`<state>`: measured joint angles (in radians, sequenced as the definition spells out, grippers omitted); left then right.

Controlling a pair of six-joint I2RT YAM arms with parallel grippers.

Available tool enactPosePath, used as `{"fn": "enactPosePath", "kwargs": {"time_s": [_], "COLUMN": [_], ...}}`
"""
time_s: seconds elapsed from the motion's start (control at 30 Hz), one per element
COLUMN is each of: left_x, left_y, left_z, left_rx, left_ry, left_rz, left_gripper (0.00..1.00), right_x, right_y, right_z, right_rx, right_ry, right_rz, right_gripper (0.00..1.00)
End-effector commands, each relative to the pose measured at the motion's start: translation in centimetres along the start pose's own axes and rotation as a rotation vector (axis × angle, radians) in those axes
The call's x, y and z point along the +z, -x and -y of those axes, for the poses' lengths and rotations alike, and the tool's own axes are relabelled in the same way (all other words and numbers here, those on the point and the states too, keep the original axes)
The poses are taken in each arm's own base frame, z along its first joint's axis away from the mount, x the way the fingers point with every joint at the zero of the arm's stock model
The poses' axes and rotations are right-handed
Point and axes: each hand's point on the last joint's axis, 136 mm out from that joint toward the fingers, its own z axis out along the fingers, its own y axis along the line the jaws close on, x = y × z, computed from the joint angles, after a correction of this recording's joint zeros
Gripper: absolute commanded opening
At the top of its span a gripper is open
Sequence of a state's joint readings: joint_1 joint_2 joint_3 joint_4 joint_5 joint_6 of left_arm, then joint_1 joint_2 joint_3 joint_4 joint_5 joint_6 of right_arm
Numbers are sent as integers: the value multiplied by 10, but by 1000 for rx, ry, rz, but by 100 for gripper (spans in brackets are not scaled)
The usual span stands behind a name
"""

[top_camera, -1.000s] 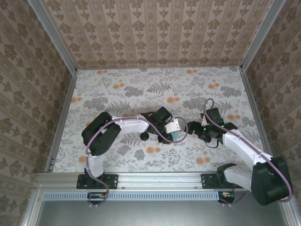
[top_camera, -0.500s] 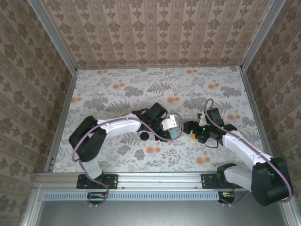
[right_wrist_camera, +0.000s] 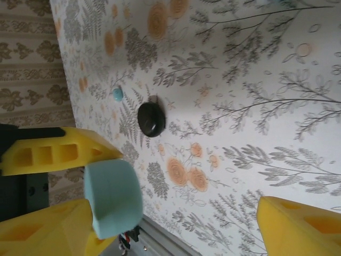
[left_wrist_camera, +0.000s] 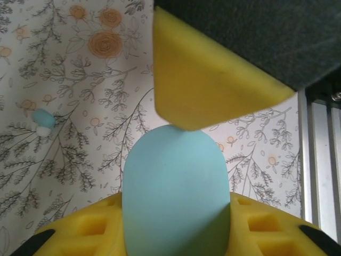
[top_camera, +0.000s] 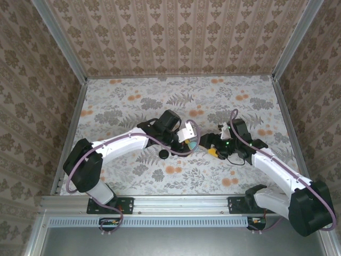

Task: Insert the wireless bluetooth earbuds into the charging case

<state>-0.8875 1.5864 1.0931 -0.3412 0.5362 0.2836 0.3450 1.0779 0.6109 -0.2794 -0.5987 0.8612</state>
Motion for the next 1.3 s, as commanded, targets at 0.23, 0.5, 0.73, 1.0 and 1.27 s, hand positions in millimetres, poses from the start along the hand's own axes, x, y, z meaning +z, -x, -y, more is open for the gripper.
{"fn": "enactPosePath", "kwargs": {"time_s": [0.23, 0.5, 0.73, 1.0, 1.27], "left_x": [-17, -25, -32, -49, -79], "left_y": [13, 21, 25, 34, 45], "left_z": [17, 17, 19, 13, 3], "left_rx": [-16, -20, -16, -8, -12], "left_ry": [-59, -62, -51, 9, 88], "left_rz": [52, 93, 119, 185, 314], "left_gripper": [30, 30, 31, 43, 59], "right_x": [-2, 1, 2, -4, -9], "right_y": [-4, -12, -13, -10, 5], "right_z": [-44, -61, -72, -93, -108], "right_rx": [-35, -38, -25, 7, 77], "right_ry": [128, 186, 227, 304, 390], "right_rz": [-24, -70, -77, -62, 8], "right_gripper": [79, 60, 35, 19, 14]}}
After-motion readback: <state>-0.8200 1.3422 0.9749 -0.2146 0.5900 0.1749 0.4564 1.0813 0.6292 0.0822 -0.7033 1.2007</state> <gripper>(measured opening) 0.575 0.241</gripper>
